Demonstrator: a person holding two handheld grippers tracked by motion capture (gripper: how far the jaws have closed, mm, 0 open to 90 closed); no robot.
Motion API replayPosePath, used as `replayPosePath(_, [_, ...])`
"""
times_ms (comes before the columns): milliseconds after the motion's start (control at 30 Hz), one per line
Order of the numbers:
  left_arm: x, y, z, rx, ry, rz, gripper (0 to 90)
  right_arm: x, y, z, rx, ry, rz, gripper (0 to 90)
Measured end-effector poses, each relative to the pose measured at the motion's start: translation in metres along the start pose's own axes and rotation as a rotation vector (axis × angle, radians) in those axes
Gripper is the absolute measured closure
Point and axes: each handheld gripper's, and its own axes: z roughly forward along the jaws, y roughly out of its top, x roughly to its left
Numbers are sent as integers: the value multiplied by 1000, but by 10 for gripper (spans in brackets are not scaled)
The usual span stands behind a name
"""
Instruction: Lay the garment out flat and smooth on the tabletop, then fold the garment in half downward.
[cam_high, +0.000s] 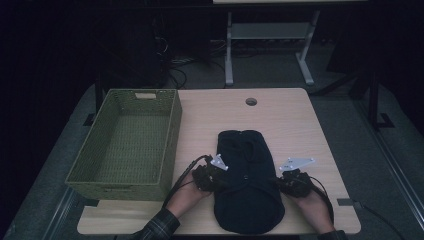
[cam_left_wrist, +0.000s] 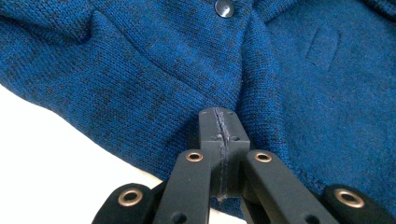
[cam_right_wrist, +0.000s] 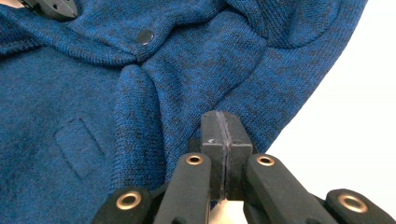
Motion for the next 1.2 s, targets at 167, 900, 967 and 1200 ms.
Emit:
replayPosePath(167, [-8,-6,-2,1,-3,13,900,7,-6,-4,-4,23,-7,889])
replayPosePath(900, [2,-2,-13,-19,34,4,644,5,-1,-20,-64,43,-13,633])
replayPosePath(967, [6,0,-16,-34,45,-4,608,2,2,-20,-68,52,-17,614])
replayPosePath(1200, [21,10,-28,-74,64,-26,530,-6,16,-20,-76,69,-15,563])
